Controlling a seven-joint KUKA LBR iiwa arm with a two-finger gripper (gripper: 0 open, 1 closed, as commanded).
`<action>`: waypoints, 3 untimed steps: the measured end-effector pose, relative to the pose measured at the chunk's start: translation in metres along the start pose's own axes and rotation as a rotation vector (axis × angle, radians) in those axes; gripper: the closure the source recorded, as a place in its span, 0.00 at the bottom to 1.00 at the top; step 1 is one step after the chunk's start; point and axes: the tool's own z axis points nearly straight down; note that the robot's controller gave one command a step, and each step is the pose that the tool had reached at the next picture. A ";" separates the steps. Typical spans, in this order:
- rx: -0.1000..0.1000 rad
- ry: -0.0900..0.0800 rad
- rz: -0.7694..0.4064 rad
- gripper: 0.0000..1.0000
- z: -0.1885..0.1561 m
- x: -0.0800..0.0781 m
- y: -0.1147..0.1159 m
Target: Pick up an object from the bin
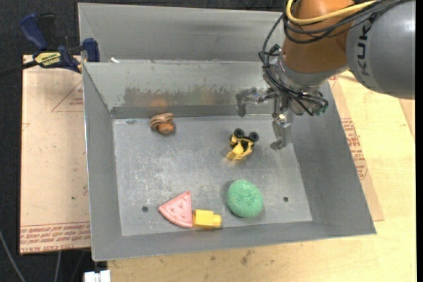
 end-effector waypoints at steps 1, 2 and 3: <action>0.002 -0.003 0.013 0.00 0.067 -0.004 -0.002; -0.001 0.000 -0.142 1.00 0.090 -0.002 -0.004; -0.001 0.000 -0.142 1.00 0.090 -0.002 -0.004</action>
Offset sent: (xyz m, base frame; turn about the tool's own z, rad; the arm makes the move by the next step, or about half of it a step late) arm 0.0035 -0.0032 -0.0903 -0.1459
